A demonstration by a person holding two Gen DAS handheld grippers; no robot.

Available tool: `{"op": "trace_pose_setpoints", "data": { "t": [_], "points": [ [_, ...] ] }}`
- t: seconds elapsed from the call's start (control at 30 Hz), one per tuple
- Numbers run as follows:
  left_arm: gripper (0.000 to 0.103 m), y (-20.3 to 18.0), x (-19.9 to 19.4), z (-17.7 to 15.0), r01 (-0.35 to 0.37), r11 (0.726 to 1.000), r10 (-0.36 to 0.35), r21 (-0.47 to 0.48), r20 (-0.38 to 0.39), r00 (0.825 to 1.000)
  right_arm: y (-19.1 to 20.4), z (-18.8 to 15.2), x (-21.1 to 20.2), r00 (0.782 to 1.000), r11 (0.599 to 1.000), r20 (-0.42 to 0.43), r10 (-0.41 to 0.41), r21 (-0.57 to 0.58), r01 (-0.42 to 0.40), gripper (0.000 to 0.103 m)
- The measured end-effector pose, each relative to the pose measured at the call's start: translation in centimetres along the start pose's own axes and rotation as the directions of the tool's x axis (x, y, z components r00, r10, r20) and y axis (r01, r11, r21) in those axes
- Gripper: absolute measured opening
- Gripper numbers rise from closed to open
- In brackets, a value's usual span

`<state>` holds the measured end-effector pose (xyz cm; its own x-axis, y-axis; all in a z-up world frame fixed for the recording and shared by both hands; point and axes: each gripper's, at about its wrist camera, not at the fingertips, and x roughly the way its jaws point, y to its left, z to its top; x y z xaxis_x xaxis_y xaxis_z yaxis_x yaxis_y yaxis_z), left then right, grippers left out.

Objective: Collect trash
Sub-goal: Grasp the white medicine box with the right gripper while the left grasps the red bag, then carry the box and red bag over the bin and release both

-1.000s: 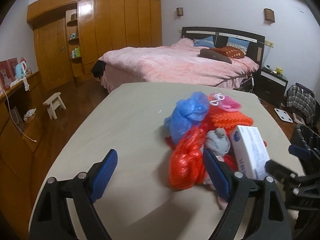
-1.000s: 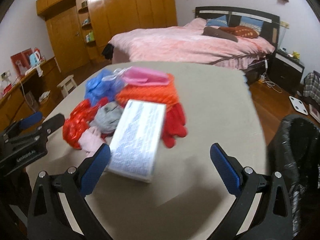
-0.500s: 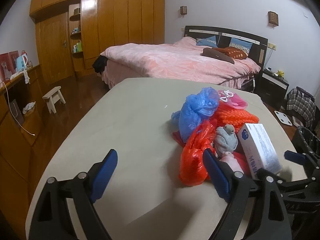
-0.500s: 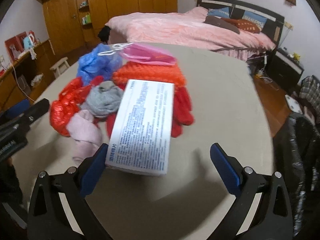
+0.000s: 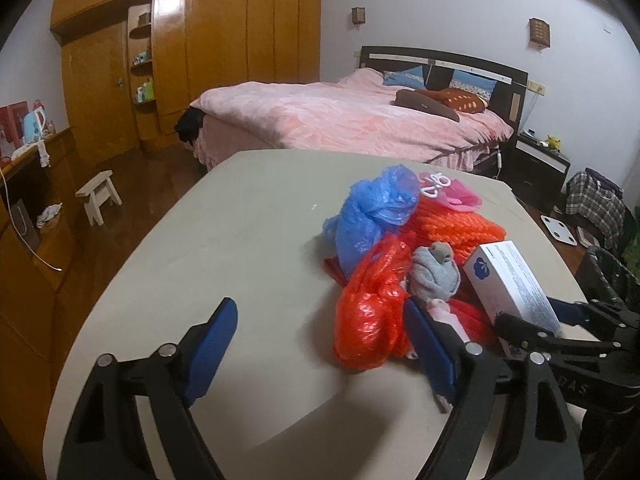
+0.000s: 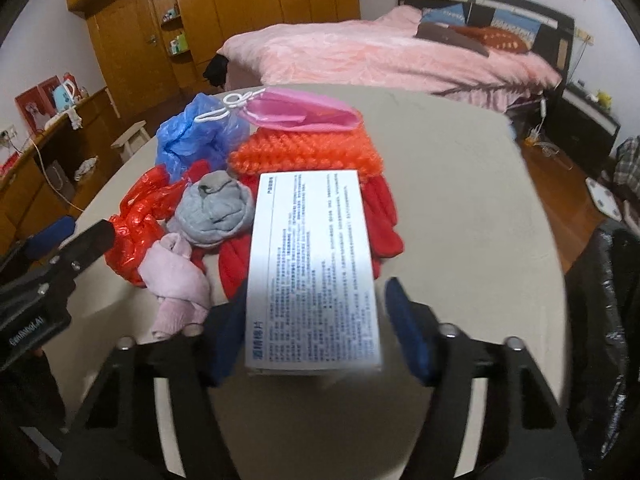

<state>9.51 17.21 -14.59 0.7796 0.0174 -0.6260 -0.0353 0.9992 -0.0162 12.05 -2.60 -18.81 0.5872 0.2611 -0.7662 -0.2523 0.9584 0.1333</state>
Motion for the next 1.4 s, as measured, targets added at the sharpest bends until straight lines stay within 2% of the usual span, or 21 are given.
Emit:
{"op": "trace_pose_setpoints", "data": {
  "t": [0.2,0.37,0.5,0.57,0.6,0.7,1.03,1.4],
  "points": [
    [0.073,-0.8,0.9,0.1,0.028,1.000,-0.028,0.003,-0.021,0.999,-0.8,0.0,-1.2,1.000,1.000,0.024,0.014,0.013,-0.015,0.054],
    [0.056,-1.2,2.2,0.2,0.063,0.998,-0.064,-0.005,-0.060,0.996,-1.6,0.3,-2.2,0.999,1.000,0.045,0.001,0.011,-0.002,0.054],
    [0.047,-1.8,2.9,0.2,0.099,0.995,-0.099,-0.004,-0.089,0.991,-2.0,0.5,-2.6,0.998,1.000,0.056,0.000,0.005,0.000,0.054],
    [0.035,-2.1,3.3,0.0,0.124,0.992,-0.123,-0.001,-0.109,0.986,-2.1,0.6,-2.7,0.998,1.000,0.057,0.000,0.002,0.000,0.054],
    [0.033,-2.2,3.3,0.0,0.123,0.992,-0.122,-0.001,-0.108,0.987,-2.1,0.6,-2.8,0.998,1.000,0.057,0.001,0.002,-0.001,0.054],
    [0.031,-2.2,2.8,0.0,0.119,0.993,-0.119,-0.005,-0.089,0.989,-2.3,0.6,-3.0,0.998,1.000,0.060,0.007,0.000,-0.007,0.054],
    [0.030,-1.8,-1.0,1.5,0.089,0.996,-0.089,0.002,-0.010,0.996,-2.5,1.1,-5.2,0.995,1.000,0.096,0.027,-0.004,-0.027,0.054],
    [0.030,-4.0,-4.1,3.9,0.124,0.992,-0.125,0.022,0.062,0.990,-4.2,1.9,-8.7,0.987,1.000,0.157,0.013,0.016,-0.015,0.054]
  ]
}}
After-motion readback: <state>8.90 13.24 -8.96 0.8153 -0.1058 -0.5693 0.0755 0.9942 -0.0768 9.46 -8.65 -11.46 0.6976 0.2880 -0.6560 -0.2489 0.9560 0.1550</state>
